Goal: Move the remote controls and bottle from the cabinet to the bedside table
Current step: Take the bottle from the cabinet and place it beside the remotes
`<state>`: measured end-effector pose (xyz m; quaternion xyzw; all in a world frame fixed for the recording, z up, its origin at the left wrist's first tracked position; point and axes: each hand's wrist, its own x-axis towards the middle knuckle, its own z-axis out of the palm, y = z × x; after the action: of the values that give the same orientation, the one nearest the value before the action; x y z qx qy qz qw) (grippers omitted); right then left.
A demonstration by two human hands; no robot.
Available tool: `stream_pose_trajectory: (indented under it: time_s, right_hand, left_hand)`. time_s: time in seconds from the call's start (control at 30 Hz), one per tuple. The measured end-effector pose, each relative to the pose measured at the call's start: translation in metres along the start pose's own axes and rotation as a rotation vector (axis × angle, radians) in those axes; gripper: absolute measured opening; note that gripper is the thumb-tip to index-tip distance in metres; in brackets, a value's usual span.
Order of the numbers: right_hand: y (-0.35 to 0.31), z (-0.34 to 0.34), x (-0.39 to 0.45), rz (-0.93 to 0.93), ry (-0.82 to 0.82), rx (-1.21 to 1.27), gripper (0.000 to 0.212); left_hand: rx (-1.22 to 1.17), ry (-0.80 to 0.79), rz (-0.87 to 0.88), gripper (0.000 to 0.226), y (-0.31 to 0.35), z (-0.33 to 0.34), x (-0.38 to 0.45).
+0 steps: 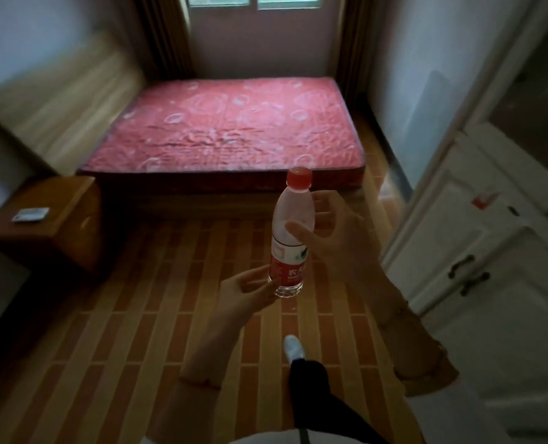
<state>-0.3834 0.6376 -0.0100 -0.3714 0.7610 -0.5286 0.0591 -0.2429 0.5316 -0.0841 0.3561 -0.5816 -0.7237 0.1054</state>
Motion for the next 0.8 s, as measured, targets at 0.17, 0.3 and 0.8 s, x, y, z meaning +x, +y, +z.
stream_pose_trajectory:
  time_s: [0.17, 0.3, 0.8]
  right_hand:
    - [0.013, 0.057, 0.074, -0.067, -0.167, 0.070, 0.054]
    - [0.015, 0.105, 0.150, -0.116, -0.292, 0.126, 0.052]
    - [-0.010, 0.284, 0.365, -0.288, -0.664, 0.279, 0.049]
  left_hand:
    - [-0.026, 0.123, 0.032, 0.057, 0.011, -0.040, 0.050]
    - [-0.070, 0.262, 0.042, 0.039, 0.034, -0.072, 0.102]
    - [-0.230, 0.666, 0.057, 0.040, 0.104, -0.205, 0.256]
